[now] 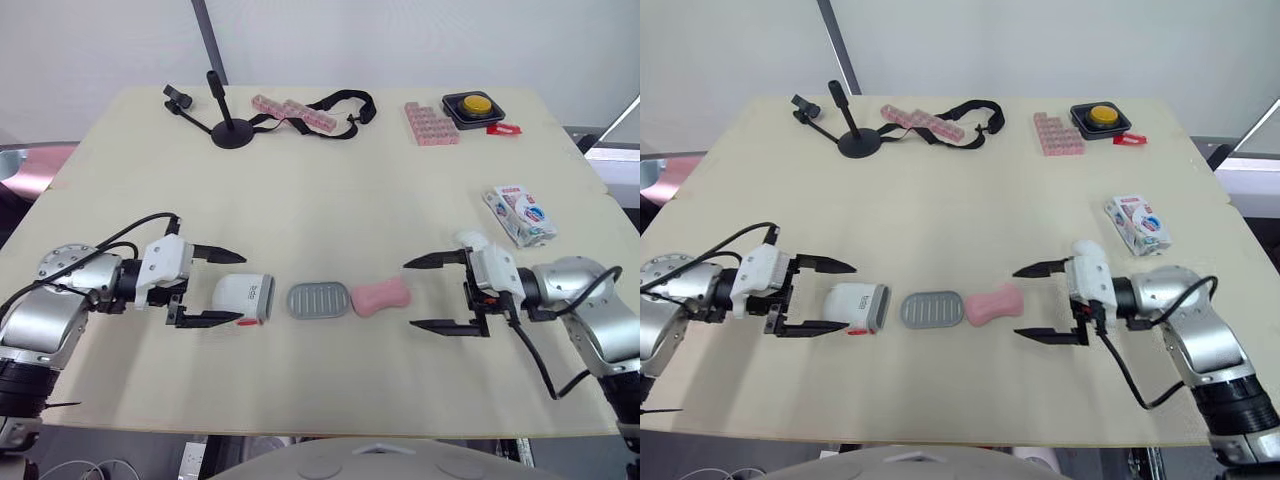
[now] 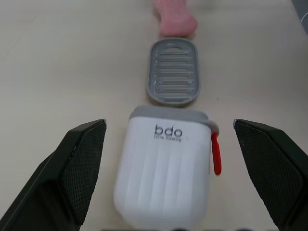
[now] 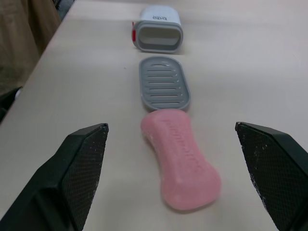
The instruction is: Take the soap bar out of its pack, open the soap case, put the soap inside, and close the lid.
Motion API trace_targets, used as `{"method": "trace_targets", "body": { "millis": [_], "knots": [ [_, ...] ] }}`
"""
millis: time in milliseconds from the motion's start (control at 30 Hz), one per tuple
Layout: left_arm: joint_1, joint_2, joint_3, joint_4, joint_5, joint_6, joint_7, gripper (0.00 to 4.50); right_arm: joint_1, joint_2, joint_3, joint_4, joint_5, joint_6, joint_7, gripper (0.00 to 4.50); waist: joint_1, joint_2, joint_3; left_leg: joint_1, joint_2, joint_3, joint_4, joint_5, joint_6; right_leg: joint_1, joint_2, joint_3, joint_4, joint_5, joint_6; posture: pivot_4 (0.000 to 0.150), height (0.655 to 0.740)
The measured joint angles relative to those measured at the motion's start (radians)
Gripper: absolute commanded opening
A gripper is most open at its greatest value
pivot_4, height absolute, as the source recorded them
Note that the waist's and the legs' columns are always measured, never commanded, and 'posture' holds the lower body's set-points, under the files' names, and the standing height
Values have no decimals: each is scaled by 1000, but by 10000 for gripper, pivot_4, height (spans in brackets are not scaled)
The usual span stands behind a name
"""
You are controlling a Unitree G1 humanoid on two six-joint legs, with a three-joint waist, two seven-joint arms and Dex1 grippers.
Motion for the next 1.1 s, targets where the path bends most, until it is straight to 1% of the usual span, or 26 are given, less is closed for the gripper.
{"method": "trace_targets", "body": {
  "millis": [233,433,667,900,1100],
  "knots": [
    [31,1,39,33,-3,-62,-39,44930,-117,1,133,-19,-112,75,-50,45000,1,0,0,0,0,0,0,0,0,-1,0,0,2,0,0,1500,7400],
    [125,-25,84,-9,-20,-86,-27,44930,-170,10,192,11,-180,111,-77,45000,-2,0,0,-1,0,0,-1,0,0,-1,0,0,2,0,0,1500,7400],
    [201,-34,115,-63,-21,-89,11,44930,-196,15,254,73,-245,66,-68,45000,-3,0,0,0,0,0,-1,0,0,-1,0,0,2,0,0,1500,7400],
    [227,-58,115,-107,-20,-84,50,44930,-229,46,281,130,-285,41,-71,45000,-5,0,0,0,0,1,-1,0,0,-1,1,0,3,0,0,1500,7400],
    [240,-69,115,-136,-20,-73,85,44930,-248,54,308,177,-311,-17,-47,45000,-5,0,0,0,0,1,-1,0,0,-1,0,0,4,0,0,1500,7400]
  ]
}}
